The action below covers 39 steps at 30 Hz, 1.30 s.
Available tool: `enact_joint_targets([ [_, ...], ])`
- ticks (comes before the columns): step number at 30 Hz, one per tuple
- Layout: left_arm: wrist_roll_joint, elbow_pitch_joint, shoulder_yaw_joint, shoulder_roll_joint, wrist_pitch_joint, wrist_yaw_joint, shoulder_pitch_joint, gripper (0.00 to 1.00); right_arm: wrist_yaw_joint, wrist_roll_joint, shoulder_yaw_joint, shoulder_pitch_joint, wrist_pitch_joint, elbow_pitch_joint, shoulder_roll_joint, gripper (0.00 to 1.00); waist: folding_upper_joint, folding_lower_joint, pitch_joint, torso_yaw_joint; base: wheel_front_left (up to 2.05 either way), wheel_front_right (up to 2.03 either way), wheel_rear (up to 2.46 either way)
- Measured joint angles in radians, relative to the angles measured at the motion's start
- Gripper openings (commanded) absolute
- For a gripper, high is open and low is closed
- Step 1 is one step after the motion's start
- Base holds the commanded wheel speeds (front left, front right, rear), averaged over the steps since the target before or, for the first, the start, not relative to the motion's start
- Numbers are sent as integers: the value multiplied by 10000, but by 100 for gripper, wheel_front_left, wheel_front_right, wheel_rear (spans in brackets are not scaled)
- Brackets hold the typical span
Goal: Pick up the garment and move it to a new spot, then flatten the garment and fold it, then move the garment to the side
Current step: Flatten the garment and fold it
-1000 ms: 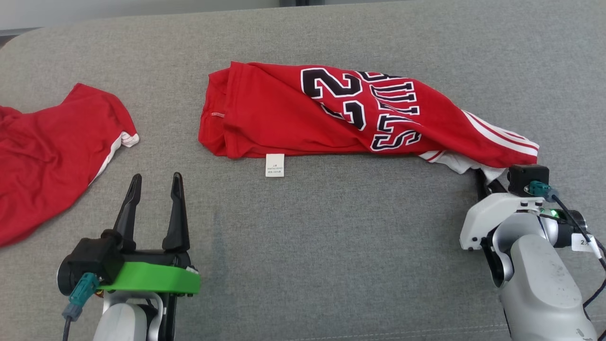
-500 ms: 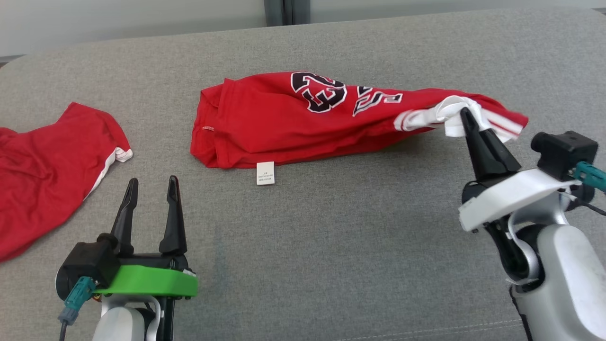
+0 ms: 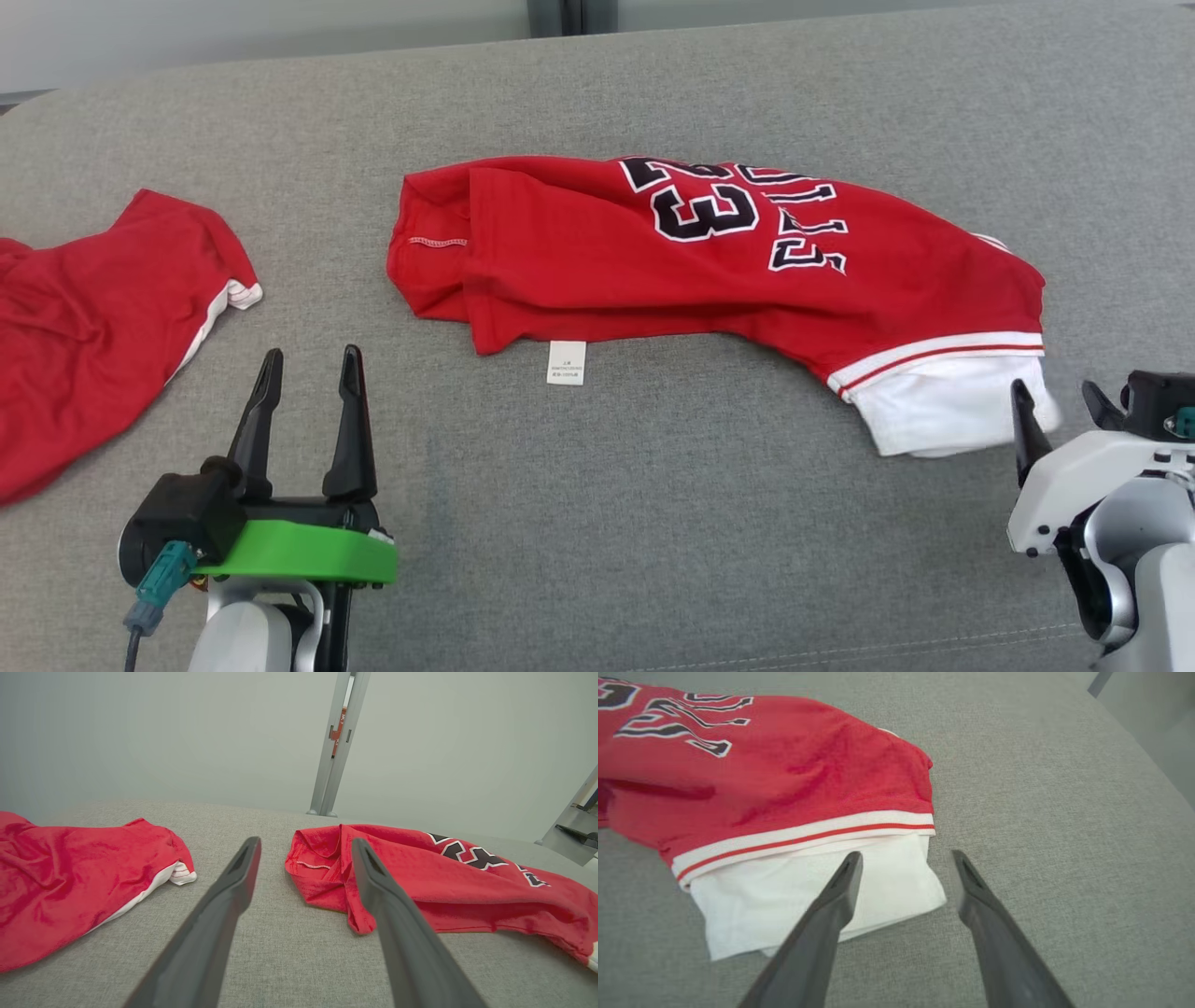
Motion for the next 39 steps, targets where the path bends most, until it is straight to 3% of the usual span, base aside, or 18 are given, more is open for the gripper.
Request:
enact_joint_targets([
  [5,0,86,-21,0,0,-2,-10,100,0,-441,-422,-13,-380,583,309,100,0,0,-58,59,0,0,0],
  [9,0,178,-23,0,0,-8,34,100,0,-786,-709,-12,-1290,556,437,100,0,0,-216,70,0,0,0],
  [21,-56,537,-182,0,0,4,452,100,2,-755,612,244,-4832,546,593,100,0,0,-1011,108,0,0,0],
  [39,58,706,-86,0,0,63,1074,100,0,-539,1024,387,-5315,1603,594,100,0,0,-1769,299,0,0,0],
])
